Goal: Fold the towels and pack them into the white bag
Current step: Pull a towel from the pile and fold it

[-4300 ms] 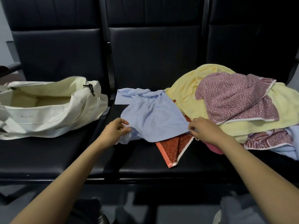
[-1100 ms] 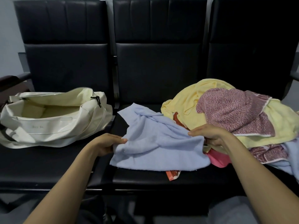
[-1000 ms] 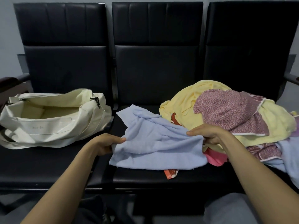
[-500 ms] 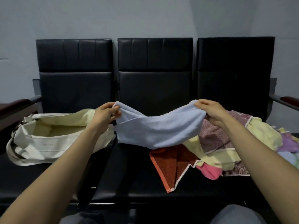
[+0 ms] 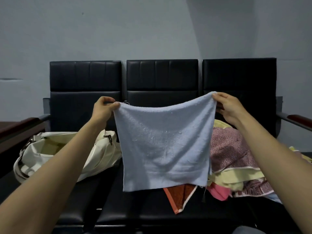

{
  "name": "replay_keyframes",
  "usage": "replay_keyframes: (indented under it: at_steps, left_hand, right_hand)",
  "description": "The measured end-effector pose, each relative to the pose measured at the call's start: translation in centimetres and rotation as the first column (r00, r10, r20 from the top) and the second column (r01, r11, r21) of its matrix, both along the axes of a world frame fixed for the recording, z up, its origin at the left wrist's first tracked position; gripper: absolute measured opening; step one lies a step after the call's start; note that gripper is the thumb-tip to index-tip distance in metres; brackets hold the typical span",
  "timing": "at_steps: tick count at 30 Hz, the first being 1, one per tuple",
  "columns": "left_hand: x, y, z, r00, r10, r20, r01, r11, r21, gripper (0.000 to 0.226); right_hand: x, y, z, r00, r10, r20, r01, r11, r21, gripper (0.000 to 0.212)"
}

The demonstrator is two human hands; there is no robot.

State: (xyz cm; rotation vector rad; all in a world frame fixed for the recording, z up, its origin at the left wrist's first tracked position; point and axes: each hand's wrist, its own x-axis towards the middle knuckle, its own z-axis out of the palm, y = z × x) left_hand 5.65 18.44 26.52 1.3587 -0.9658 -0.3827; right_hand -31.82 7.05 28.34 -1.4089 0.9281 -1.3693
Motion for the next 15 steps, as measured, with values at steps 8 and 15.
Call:
replay_keyframes:
  at_steps: [8,15]
  left_hand:
    - [-1.0,-0.3,2.6,0.98,-0.196,0.046,0.196,0.981,-0.001,0.041]
    - [0.2,-0.8,2.3,0.992,-0.114,0.058,0.114,0.993,0.004,0.035]
  right_hand:
    - [-0.3,-0.4,1.4,0.998,-0.055,0.015,0.052,0.988,0.145,0.025]
    - [-0.4,-0.6,2.0,0.961,-0.046,-0.272,0.059,0.997,0.041,0.026]
